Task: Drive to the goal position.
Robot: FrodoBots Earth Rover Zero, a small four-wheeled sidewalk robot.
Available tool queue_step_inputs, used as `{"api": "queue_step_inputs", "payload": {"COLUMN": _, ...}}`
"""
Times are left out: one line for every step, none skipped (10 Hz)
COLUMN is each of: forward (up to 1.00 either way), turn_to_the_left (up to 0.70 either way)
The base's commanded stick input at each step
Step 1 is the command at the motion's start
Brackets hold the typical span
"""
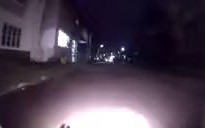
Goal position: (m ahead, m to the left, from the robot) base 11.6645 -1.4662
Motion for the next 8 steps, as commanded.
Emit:
{"api": "queue_step_inputs", "payload": {"forward": 1.0, "turn_to_the_left": 0.0}}
{"api": "queue_step_inputs", "payload": {"forward": 1.0, "turn_to_the_left": 0.0}}
{"api": "queue_step_inputs", "payload": {"forward": 1.0, "turn_to_the_left": 0.0}}
{"api": "queue_step_inputs", "payload": {"forward": 1.0, "turn_to_the_left": 0.0}}
{"api": "queue_step_inputs", "payload": {"forward": 1.0, "turn_to_the_left": 0.0}}
{"api": "queue_step_inputs", "payload": {"forward": 1.0, "turn_to_the_left": 0.0}}
{"api": "queue_step_inputs", "payload": {"forward": 1.0, "turn_to_the_left": 0.0}}
{"api": "queue_step_inputs", "payload": {"forward": 1.0, "turn_to_the_left": 0.0}}
